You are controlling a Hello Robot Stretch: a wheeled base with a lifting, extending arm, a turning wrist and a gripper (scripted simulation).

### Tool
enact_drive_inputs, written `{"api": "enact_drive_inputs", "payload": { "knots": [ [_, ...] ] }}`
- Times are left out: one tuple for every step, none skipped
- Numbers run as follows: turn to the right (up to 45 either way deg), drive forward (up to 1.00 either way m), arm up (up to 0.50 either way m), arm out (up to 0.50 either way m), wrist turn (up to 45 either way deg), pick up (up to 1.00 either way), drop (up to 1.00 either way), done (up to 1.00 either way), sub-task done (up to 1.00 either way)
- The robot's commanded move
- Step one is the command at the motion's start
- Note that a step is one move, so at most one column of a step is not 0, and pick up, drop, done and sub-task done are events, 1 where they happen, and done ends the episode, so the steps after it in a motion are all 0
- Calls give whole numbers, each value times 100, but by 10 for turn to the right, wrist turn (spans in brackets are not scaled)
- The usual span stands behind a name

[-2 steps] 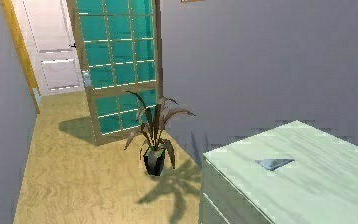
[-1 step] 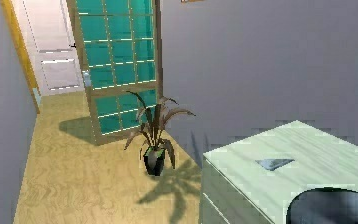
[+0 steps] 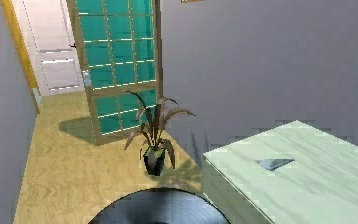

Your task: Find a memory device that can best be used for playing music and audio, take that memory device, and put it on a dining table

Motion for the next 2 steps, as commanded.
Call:
{"api": "enact_drive_inputs", "payload": {
  "knots": [
    [-300,0,0,0,0,0,0,0,0],
    [0,100,0,0,0,0,0,0,0]
  ]
}}
